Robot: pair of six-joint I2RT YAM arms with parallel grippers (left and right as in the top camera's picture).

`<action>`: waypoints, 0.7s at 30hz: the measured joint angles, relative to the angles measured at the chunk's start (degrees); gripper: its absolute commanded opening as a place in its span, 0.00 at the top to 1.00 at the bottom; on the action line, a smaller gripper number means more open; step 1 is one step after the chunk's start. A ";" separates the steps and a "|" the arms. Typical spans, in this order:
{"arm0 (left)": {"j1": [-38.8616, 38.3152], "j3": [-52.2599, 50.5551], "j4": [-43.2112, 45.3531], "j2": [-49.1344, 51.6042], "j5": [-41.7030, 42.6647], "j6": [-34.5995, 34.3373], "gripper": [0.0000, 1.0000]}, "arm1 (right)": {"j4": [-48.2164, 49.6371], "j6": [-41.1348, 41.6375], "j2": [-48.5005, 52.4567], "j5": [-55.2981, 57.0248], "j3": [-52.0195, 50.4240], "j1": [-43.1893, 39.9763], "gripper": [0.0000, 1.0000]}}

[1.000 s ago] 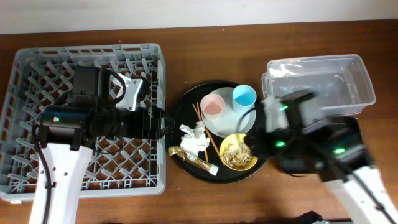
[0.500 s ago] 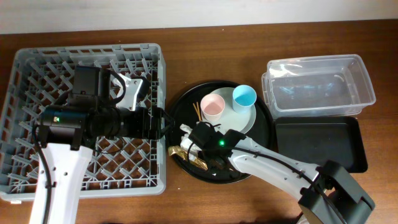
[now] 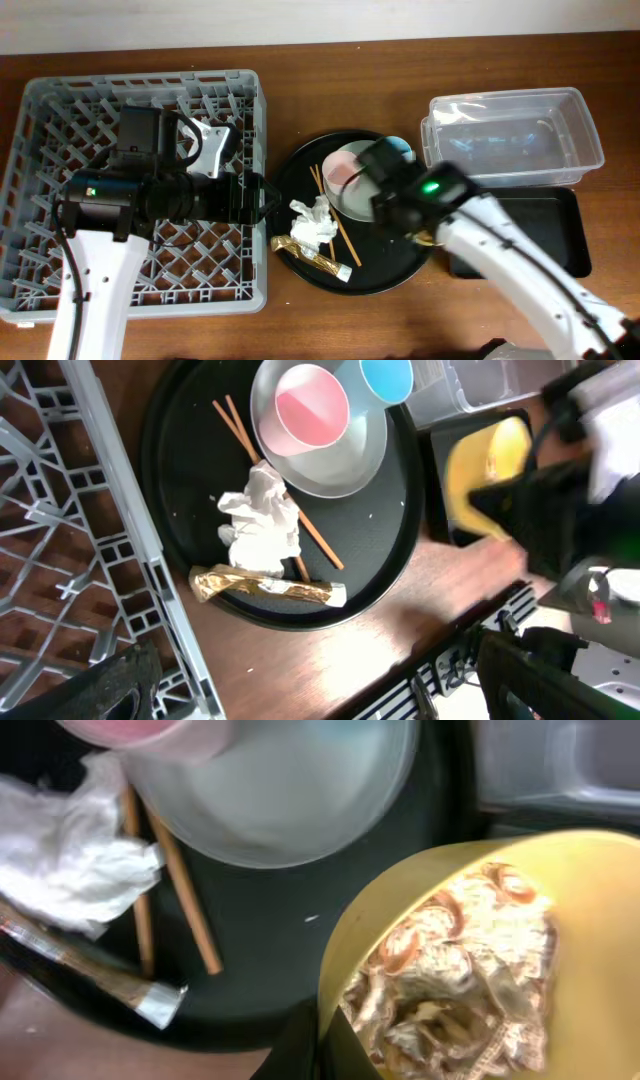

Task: Sort waste into correct bins and load items into the dishwasher rack
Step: 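Grasp the yellow bowl with the right gripper and tip shells onto black tray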

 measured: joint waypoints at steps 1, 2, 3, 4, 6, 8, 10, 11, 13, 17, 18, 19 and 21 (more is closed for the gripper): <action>0.00 0.00 -0.02 0.00 0.00 0.00 0.01 | -0.04 -2.23 -0.87 -2.01 0.02 -5.16 0.96; 0.00 0.00 -0.04 0.02 0.00 0.00 0.01 | -0.02 -4.81 -1.16 -5.25 0.02 -9.51 0.96; 0.00 0.00 0.07 0.00 -0.02 0.00 0.01 | 0.04 -8.81 -1.16 -10.75 0.02 -16.68 0.96; 0.00 0.00 0.00 0.00 0.00 0.00 0.01 | 0.00 -11.63 -1.16 -13.64 0.02 -22.25 0.96; 0.00 0.00 0.02 0.00 -0.02 0.00 0.01 | -0.02 -17.97 -1.16 -23.74 0.02 -32.04 0.96; 0.00 0.00 0.00 0.00 0.00 0.00 0.01 | -0.22 -22.56 -1.16 -32.06 0.02 -39.95 0.96; 0.00 0.00 0.00 0.00 -0.02 0.00 0.01 | 0.07 -26.77 -1.22 -39.95 -0.66 -46.62 0.96; 0.00 0.00 0.00 0.00 0.00 0.00 0.01 | 0.31 -29.33 -1.31 -44.65 -2.89 -50.45 0.96; 0.00 0.00 0.04 0.00 0.00 0.00 0.01 | 2.21 -32.61 -1.49 -51.74 -7.45 -55.60 0.96; 0.00 0.00 0.00 0.02 0.00 0.00 0.00 | 10.62 -35.95 -1.75 -64.54 -18.53 -66.53 0.96; 0.00 0.00 0.02 0.02 0.00 0.00 0.01 | 13.73 -36.24 -1.79 -67.25 -21.70 -69.18 0.96; 0.00 0.00 0.04 0.02 0.00 0.00 0.01 | 16.02 -36.26 -1.79 -69.42 -24.46 -70.95 0.96; 0.00 0.00 0.04 0.02 0.00 0.00 0.01 | 21.57 -36.33 -1.77 -73.81 -29.59 -73.66 0.96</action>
